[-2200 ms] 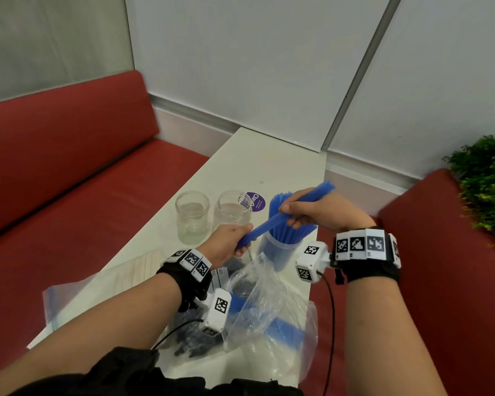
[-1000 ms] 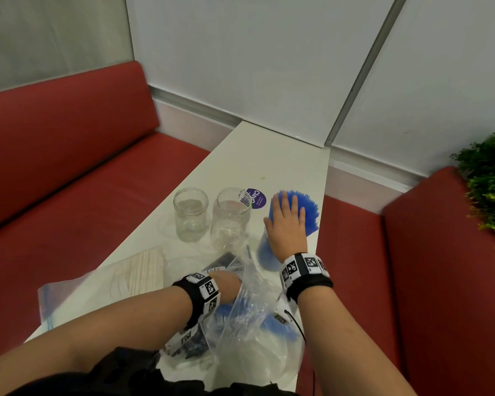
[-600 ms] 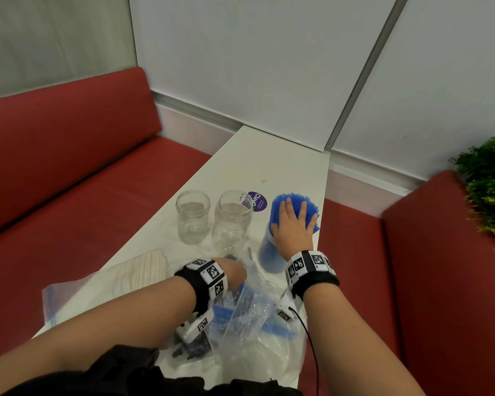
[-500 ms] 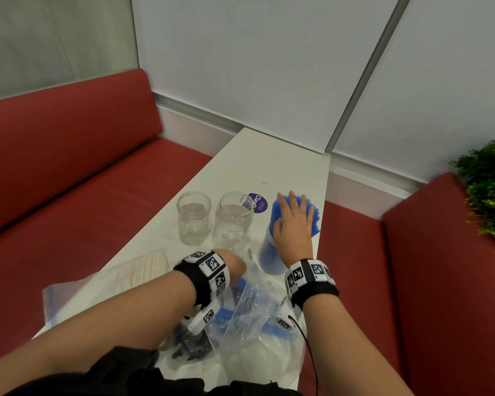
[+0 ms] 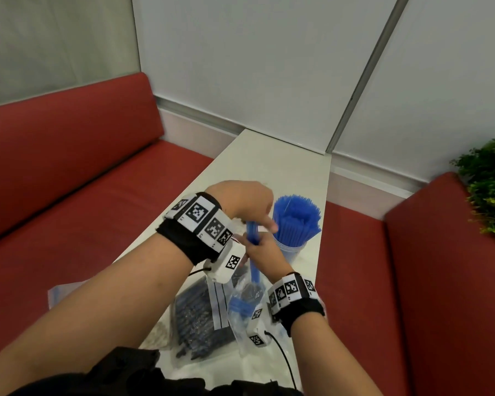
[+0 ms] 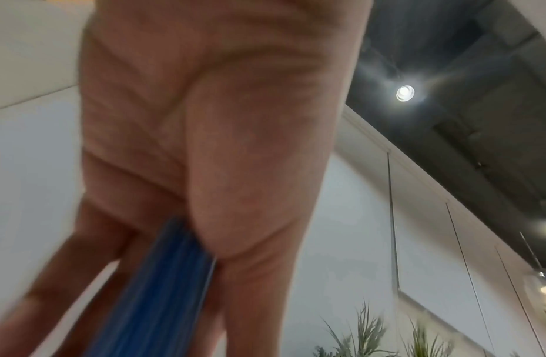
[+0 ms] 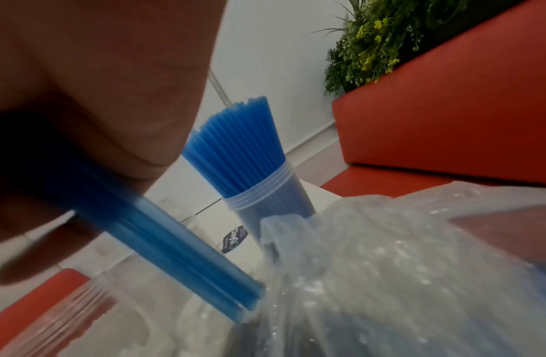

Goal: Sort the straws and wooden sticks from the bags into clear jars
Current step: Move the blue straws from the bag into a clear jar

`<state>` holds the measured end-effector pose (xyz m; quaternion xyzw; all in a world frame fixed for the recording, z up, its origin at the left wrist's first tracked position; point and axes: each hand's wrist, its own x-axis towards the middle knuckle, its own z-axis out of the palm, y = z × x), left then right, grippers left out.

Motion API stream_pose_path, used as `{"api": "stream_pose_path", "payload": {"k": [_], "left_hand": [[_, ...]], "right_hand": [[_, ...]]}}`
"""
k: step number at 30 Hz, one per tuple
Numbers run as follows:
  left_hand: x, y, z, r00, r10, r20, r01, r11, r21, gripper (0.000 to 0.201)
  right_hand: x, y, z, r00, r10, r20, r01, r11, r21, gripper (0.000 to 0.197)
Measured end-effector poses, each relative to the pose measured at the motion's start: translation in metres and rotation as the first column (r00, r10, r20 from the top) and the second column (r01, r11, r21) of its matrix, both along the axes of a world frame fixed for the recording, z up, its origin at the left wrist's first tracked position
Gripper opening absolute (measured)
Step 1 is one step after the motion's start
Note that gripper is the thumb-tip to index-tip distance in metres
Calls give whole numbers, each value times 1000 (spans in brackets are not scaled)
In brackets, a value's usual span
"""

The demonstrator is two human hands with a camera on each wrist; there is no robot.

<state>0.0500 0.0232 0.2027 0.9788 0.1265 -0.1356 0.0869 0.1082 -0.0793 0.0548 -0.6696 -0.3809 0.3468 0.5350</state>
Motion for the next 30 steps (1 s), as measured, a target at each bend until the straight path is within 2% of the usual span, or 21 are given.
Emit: {"api": "stream_pose_path", "payload": {"k": [3,5,6,8,9,10,11,12,14,15,17,19,20,22,24,26,28,30], "left_hand": [[5,-4,-5,950,-4,312,52,988,-146,42],[5,-8,-9,874,88,477,87,939,-333,38],[5,-9,-9,811,200,550,111,870,-480,39],[3,-6,-10,622,496,606,226,627,-745,44],[3,-2,-13,531,633,563,276,499,-822,47],[2,3,-17,477,736,480,286,387,-877,50],[1,7,-24,476,793,380,237,300,-924,51],[-1,11,-33,530,804,268,134,233,-963,52],[-6,10,-57,704,710,16,-105,127,-986,59],[-8,7,-67,756,647,-102,-177,52,-983,63],[-11,0,-85,782,558,-277,-204,-191,-960,64],[-9,-8,-94,763,490,-422,-182,-463,-867,50],[-8,-10,-97,750,465,-471,-182,-540,-822,39],[-7,-9,-101,744,437,-506,-188,-589,-786,29],[-6,-4,-104,745,445,-497,-180,-583,-792,31],[-5,-1,-108,732,480,-484,-184,-544,-818,30],[-7,1,-113,708,533,-464,-175,-504,-846,27],[-10,5,-122,686,577,-444,-167,-469,-867,25]], "right_hand": [[-5,7,15,993,-70,-97,79,993,83,31],[-4,10,25,984,-55,-170,75,991,109,32],[-2,9,30,983,-45,-178,65,992,110,34],[3,4,43,986,-47,-159,67,990,121,36],[7,0,53,986,-64,-157,87,986,144,39],[10,-3,64,982,-88,-168,118,977,178,40],[13,-5,78,976,-109,-188,151,963,223,41],[16,-7,91,972,-123,-202,176,946,271,42],[21,-7,115,969,-127,-211,198,911,362,49],[22,-6,123,968,-120,-219,200,897,394,53],[22,-3,133,969,-107,-222,196,883,427,55],[17,-1,133,972,-115,-204,194,882,429,54],[14,-1,130,971,-118,-207,198,882,427,54],[12,-1,123,968,-117,-222,203,885,418,54],[15,-3,119,979,-99,-178,163,906,390,52],[23,-9,119,997,-73,-27,78,947,312,47],[35,-18,123,986,-8,166,-18,988,151,38],[51,-27,129,968,74,241,-73,997,-11,27]]}}
